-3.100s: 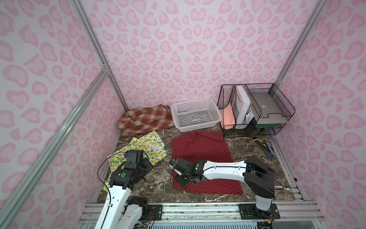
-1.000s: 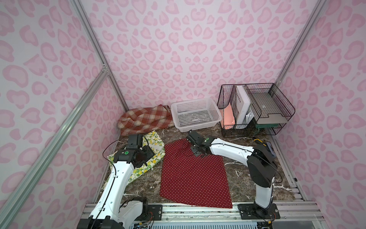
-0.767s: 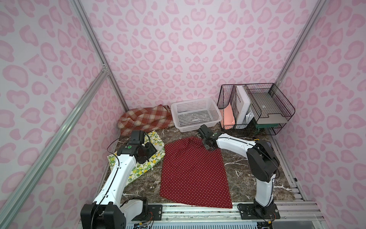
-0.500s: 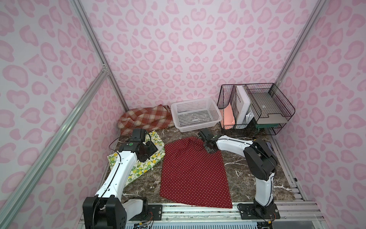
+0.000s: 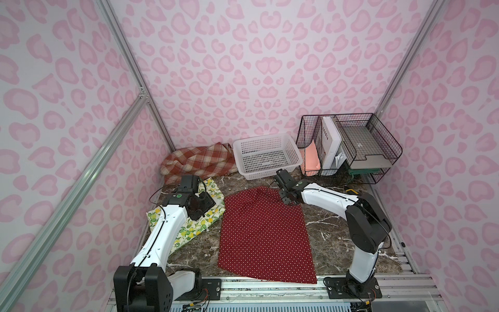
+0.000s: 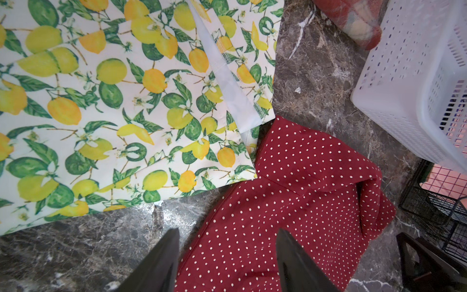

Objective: Roll up the skirts
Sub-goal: Flatten out the skirt at the center of the board.

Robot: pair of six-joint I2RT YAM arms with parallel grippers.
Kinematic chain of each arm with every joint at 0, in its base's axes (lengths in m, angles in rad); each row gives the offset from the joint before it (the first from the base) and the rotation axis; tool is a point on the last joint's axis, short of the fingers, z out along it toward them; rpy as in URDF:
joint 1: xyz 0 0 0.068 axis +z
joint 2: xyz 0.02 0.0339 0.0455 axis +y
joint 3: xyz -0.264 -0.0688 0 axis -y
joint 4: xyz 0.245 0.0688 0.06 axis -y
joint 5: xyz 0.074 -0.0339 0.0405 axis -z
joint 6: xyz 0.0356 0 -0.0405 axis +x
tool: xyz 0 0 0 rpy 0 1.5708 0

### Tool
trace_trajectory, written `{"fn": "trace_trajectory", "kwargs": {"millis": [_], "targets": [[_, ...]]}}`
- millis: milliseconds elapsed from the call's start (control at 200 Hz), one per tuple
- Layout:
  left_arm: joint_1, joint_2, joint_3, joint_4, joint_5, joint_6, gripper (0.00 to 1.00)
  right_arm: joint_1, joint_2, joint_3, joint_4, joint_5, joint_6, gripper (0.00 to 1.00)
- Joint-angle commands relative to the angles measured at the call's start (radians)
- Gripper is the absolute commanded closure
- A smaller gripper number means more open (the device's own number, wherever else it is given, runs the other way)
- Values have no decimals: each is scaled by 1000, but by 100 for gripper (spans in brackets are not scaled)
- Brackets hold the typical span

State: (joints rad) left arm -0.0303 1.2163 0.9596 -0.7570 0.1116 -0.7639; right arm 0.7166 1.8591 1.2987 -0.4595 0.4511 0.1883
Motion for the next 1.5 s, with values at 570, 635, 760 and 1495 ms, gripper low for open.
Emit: {"fn": "trace_trajectory", "kwargs": {"millis": [570, 635, 760, 1495], "targets": [[2, 0, -9, 10, 17, -1, 36, 9, 95, -33, 20, -14, -10, 73], [2, 0, -7, 10, 17, 0, 36, 3, 105, -24, 18, 1, -15, 78], [1, 1, -10, 6, 9, 2, 36, 1, 100, -19, 23, 17, -17, 96], [-5, -145, -97, -142, 57, -68, 32, -49, -20, 72, -62, 283, 149, 47]]}}
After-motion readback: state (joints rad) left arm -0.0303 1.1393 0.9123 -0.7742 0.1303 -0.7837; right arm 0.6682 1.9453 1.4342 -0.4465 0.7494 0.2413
